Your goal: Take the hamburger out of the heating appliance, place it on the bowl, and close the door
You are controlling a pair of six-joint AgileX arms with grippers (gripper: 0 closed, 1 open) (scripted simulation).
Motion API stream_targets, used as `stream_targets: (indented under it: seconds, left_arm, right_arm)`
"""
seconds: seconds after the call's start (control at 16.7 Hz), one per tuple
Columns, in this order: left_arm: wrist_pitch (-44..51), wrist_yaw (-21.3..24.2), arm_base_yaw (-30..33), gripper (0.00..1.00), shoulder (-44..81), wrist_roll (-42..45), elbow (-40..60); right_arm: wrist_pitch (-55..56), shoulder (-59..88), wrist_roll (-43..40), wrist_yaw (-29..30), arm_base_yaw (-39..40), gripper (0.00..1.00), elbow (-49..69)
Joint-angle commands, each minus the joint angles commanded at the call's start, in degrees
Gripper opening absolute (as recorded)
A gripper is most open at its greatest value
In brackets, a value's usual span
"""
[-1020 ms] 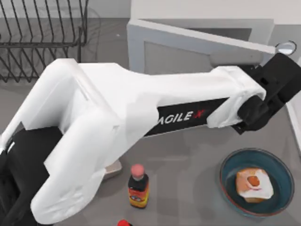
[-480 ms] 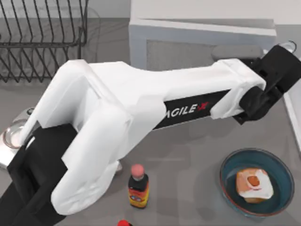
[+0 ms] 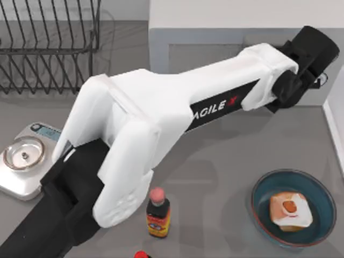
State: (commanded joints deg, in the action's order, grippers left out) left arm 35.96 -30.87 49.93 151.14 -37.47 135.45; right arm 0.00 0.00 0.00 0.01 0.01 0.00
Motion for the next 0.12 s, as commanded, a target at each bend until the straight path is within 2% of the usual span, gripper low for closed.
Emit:
stream_targets:
  seconds: [0.12]
  left_arm:
    - [0.20, 0.18, -0.29, 0.00, 0.44, 0.27, 0.64]
  right_arm:
    - [0.00, 0.00, 0.00, 0.00, 0.00, 1.00, 0.00]
